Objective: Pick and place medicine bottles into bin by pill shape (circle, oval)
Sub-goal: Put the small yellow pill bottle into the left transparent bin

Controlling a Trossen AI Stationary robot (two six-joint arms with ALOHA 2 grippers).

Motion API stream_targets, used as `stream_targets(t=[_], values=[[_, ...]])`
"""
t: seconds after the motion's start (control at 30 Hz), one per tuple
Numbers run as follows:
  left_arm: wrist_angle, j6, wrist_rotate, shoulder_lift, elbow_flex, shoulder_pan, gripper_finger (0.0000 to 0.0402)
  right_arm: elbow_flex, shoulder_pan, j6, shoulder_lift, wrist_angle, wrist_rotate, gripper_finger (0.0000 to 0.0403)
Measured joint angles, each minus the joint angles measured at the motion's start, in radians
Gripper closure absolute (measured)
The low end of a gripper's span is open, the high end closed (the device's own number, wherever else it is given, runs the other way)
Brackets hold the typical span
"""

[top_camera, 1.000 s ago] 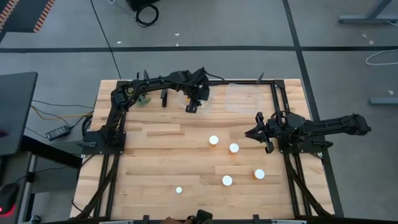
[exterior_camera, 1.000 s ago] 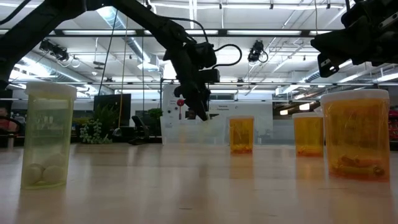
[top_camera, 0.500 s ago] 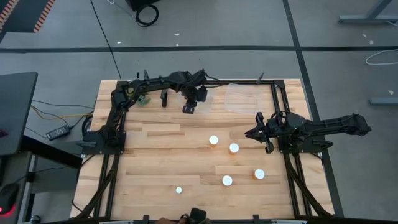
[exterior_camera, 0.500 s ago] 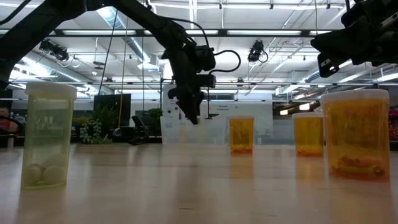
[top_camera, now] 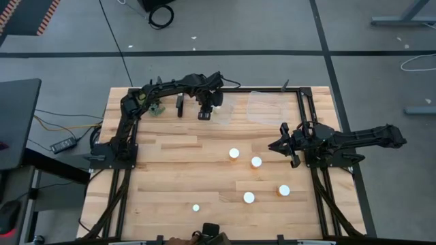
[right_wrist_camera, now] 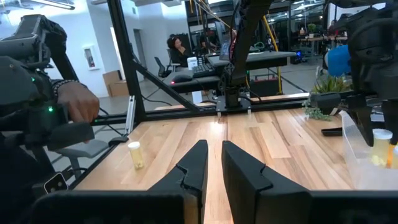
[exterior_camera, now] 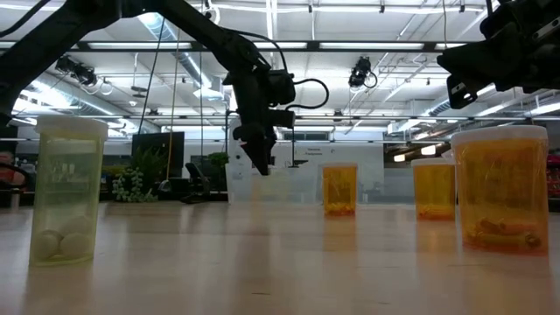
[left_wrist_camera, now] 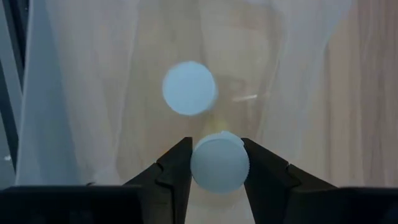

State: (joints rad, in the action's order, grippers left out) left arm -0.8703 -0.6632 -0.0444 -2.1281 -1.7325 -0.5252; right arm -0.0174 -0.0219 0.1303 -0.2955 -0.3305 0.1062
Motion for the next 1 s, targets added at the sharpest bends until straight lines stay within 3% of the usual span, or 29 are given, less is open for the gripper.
stream_targets(t=[0.57,1.0], values=[[-0.016,0.051,0.000,0.000,0.000,0.000,0.0262,0.000,0.000,0.000,0.000,0.000,0.000,0.0349],[-0.024,0.042,0.024,0.000,-0.003,0.001,0.0200,0.000,0.000,0.000,0.000,0.000,0.000,0.0349]])
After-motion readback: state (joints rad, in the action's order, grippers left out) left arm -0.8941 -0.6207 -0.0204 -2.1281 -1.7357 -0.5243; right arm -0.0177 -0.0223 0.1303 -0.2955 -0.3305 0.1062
